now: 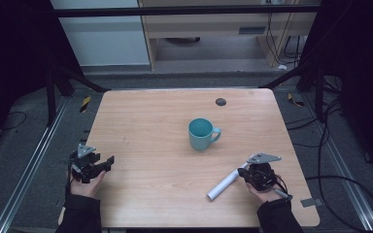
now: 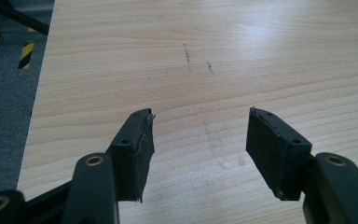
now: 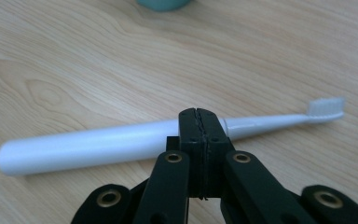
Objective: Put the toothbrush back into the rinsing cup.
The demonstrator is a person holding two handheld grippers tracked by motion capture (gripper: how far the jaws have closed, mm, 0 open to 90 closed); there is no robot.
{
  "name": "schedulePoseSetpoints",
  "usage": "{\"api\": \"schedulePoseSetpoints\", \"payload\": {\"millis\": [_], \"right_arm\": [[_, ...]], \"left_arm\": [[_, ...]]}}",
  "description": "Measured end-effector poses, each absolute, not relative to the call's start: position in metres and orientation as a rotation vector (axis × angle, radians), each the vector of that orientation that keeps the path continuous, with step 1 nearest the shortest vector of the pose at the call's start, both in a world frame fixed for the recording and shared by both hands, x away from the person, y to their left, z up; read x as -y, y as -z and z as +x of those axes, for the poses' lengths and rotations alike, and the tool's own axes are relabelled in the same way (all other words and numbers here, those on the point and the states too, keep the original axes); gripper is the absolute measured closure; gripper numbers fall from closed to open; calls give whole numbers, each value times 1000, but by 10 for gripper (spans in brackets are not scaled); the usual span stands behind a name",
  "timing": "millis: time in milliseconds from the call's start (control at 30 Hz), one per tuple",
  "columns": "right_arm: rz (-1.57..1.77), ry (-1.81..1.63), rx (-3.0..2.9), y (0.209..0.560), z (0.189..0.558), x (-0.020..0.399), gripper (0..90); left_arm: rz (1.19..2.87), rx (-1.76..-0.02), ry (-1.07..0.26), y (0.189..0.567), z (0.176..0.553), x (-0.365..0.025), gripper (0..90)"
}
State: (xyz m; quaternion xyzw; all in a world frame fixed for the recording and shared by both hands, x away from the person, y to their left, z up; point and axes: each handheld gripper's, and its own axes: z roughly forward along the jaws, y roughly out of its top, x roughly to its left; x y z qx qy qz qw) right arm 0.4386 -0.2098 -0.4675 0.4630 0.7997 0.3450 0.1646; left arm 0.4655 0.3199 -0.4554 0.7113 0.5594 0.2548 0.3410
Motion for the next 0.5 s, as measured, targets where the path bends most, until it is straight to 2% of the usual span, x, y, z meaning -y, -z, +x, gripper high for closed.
{"api": "schedulePoseSetpoints", "payload": {"millis": [500], "right_arm": [[1346, -901, -2297, 479, 447, 206, 900]], "left_arm": [[1852, -1454, -651, 457, 466, -318, 403]]}}
